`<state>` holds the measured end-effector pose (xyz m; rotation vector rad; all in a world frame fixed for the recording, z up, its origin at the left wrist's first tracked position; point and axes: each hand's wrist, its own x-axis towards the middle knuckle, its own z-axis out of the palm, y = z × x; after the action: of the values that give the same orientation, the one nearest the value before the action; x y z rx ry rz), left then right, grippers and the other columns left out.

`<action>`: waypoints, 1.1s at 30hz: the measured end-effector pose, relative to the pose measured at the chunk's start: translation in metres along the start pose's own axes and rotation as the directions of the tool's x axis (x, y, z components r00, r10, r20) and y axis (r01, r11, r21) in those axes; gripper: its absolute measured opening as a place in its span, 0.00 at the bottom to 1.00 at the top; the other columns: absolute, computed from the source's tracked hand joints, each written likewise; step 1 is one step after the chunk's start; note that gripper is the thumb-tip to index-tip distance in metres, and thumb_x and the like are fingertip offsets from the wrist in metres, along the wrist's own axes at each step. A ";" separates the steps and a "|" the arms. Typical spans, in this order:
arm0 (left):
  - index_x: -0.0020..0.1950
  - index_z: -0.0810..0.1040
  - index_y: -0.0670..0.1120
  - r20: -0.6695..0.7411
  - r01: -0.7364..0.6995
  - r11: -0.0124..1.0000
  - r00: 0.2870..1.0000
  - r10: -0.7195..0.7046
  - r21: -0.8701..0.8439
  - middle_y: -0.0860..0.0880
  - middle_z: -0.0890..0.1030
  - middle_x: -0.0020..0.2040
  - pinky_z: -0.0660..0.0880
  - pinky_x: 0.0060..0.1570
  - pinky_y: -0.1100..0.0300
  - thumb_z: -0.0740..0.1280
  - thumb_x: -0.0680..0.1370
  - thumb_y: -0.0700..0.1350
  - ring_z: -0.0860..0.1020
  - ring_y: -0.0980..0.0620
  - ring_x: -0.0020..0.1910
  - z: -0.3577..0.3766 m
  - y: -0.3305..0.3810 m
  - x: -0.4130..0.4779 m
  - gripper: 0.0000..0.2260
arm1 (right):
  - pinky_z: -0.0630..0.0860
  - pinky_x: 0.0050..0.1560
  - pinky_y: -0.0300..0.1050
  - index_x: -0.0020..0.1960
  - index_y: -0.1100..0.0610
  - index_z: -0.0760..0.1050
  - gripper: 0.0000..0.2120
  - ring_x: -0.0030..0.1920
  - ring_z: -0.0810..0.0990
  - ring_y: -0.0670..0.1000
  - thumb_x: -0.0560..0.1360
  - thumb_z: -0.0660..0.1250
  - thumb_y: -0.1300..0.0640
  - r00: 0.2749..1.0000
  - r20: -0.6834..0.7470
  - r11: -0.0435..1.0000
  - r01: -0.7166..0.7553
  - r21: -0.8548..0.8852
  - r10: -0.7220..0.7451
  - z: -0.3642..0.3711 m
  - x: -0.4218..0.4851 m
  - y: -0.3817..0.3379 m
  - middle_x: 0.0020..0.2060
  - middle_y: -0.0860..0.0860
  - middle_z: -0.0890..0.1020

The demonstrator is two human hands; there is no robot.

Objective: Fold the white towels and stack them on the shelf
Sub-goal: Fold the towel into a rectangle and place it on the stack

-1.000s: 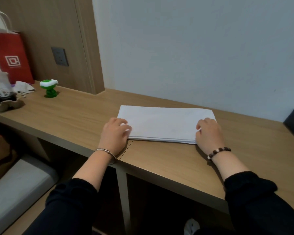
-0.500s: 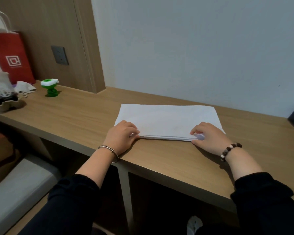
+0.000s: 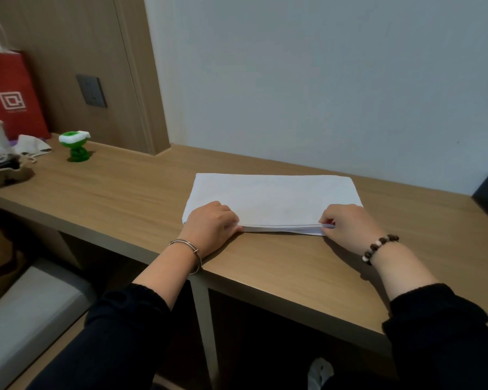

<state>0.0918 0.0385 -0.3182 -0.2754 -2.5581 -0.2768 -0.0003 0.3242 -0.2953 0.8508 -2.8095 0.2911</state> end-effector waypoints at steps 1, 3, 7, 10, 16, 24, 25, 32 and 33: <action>0.45 0.84 0.44 -0.001 0.014 1.000 1.000 -0.014 -0.008 0.49 0.83 0.43 0.75 0.42 0.56 0.71 0.75 0.49 0.78 0.48 0.45 0.000 -0.001 0.000 0.08 | 0.69 0.43 0.39 0.45 0.55 0.80 0.05 0.45 0.77 0.50 0.75 0.65 0.58 1.000 0.011 1.000 0.003 -0.012 -0.003 0.000 0.002 0.001 0.45 0.48 0.81; 0.47 0.84 0.46 0.014 0.038 0.999 0.999 -0.038 -0.012 0.50 0.83 0.45 0.74 0.44 0.57 0.69 0.76 0.51 0.77 0.50 0.47 0.000 -0.002 0.000 0.09 | 0.70 0.41 0.40 0.43 0.56 0.79 0.05 0.43 0.76 0.50 0.75 0.65 0.61 1.000 -0.004 0.997 0.027 -0.068 -0.028 -0.001 0.004 -0.001 0.43 0.49 0.80; 0.48 0.83 0.48 0.062 0.076 0.997 0.995 -0.075 -0.010 0.53 0.82 0.47 0.71 0.47 0.60 0.66 0.77 0.53 0.75 0.53 0.49 0.000 -0.004 0.001 0.11 | 0.72 0.29 0.46 0.34 0.63 0.76 0.08 0.35 0.77 0.58 0.64 0.66 0.75 0.871 -0.399 0.957 0.239 -0.163 -0.285 -0.007 0.008 -0.006 0.34 0.56 0.78; 0.49 0.83 0.47 0.074 0.082 0.996 0.994 -0.080 -0.018 0.53 0.82 0.48 0.72 0.48 0.60 0.67 0.76 0.53 0.75 0.54 0.50 -0.001 -0.003 0.000 0.11 | 0.72 0.27 0.47 0.30 0.64 0.73 0.12 0.30 0.75 0.58 0.59 0.67 0.79 0.820 -0.382 0.899 0.339 -0.277 -0.427 -0.009 0.007 -0.009 0.30 0.58 0.76; 0.48 0.83 0.47 0.052 0.079 0.997 0.996 -0.078 -0.017 0.52 0.82 0.47 0.72 0.47 0.60 0.68 0.76 0.51 0.76 0.53 0.49 -0.002 -0.002 -0.001 0.09 | 0.64 0.38 0.41 0.38 0.59 0.78 0.07 0.38 0.69 0.50 0.73 0.67 0.68 0.950 -0.124 0.938 0.251 -0.239 -0.286 0.009 0.000 0.000 0.36 0.52 0.76; 0.47 0.83 0.47 0.062 0.080 0.996 0.995 -0.078 -0.038 0.53 0.81 0.46 0.73 0.45 0.58 0.68 0.77 0.50 0.74 0.53 0.48 -0.004 -0.001 -0.002 0.08 | 0.71 0.45 0.41 0.54 0.53 0.81 0.15 0.51 0.72 0.49 0.75 0.63 0.67 0.992 -0.058 0.982 0.105 -0.154 -0.116 0.007 -0.004 0.010 0.48 0.47 0.78; 0.48 0.83 0.47 0.067 0.083 0.996 0.995 -0.079 -0.045 0.53 0.81 0.46 0.73 0.45 0.58 0.67 0.77 0.49 0.74 0.53 0.48 -0.004 -0.001 -0.002 0.08 | 0.71 0.46 0.42 0.54 0.53 0.81 0.15 0.52 0.72 0.50 0.75 0.62 0.67 0.994 -0.070 0.987 0.067 -0.148 -0.078 0.005 -0.005 0.016 0.48 0.48 0.78; 0.48 0.84 0.44 0.038 0.071 0.994 0.997 -0.068 -0.083 0.51 0.82 0.48 0.74 0.46 0.53 0.68 0.76 0.42 0.76 0.50 0.50 -0.004 0.000 -0.004 0.06 | 0.69 0.51 0.45 0.50 0.59 0.83 0.10 0.52 0.74 0.53 0.77 0.63 0.65 0.987 -0.115 0.991 -0.107 0.075 0.115 0.002 -0.006 0.033 0.47 0.53 0.80; 0.47 0.84 0.44 0.031 0.067 0.994 0.997 -0.064 -0.083 0.50 0.82 0.47 0.74 0.45 0.52 0.68 0.76 0.41 0.76 0.49 0.49 -0.004 0.000 -0.005 0.05 | 0.69 0.50 0.45 0.50 0.58 0.83 0.10 0.52 0.73 0.53 0.77 0.63 0.64 0.987 -0.113 0.992 -0.111 0.059 0.117 0.002 -0.005 0.032 0.47 0.52 0.80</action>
<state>0.0978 0.0368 -0.3171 -0.2284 -2.5904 -0.4091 -0.0142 0.3527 -0.3032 0.6612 -2.7565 0.4202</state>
